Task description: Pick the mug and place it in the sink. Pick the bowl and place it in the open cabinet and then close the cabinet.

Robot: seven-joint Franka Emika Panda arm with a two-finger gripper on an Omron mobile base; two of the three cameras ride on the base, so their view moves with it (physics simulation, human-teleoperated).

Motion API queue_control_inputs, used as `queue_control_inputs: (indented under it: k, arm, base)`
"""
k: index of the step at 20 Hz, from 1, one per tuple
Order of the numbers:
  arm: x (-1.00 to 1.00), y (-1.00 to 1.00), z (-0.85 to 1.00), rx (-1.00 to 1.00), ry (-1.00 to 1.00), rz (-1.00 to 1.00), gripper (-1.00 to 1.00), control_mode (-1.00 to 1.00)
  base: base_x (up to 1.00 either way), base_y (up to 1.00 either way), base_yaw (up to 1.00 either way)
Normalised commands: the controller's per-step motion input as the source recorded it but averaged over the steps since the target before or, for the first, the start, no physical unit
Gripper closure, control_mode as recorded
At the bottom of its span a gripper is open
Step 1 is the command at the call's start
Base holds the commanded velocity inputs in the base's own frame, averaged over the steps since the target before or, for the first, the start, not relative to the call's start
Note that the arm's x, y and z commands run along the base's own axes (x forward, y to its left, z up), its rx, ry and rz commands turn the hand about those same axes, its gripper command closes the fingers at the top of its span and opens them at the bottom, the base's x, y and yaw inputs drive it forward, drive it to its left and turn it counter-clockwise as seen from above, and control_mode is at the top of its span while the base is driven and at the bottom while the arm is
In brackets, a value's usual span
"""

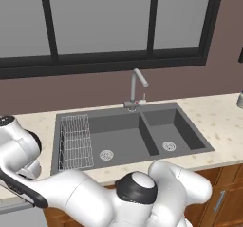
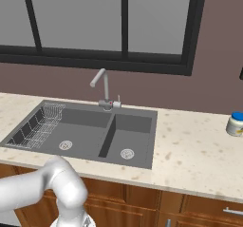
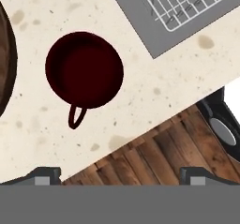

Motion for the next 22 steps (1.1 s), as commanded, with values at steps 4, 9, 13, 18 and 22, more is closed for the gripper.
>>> queue_control_inputs:
  k: [4,9,13,18,22]
  arm:
    - [0.11,0.00,-0.24,0.00,0.00,0.00,-1.00,-1.00]
    - [0.11,0.00,-0.24,0.00,0.00,0.00,-1.00,-1.00]
    - [0.14,0.00,-0.23,0.00,0.00,0.00,-1.00,-1.00]
    - [0.17,0.06,-0.23,0.00,0.00,0.00,-1.00,-1.00]
    - [0.13,0.18,-0.20,0.00,0.00,0.00,-1.00,-1.00]
  base:
    - [0.00,0.00,0.00]
    - [0.00,0.00,0.00]
    - [0.00,0.00,0.00]
    - [0.00,0.00,0.00]
    - [0.00,0.00,0.00]
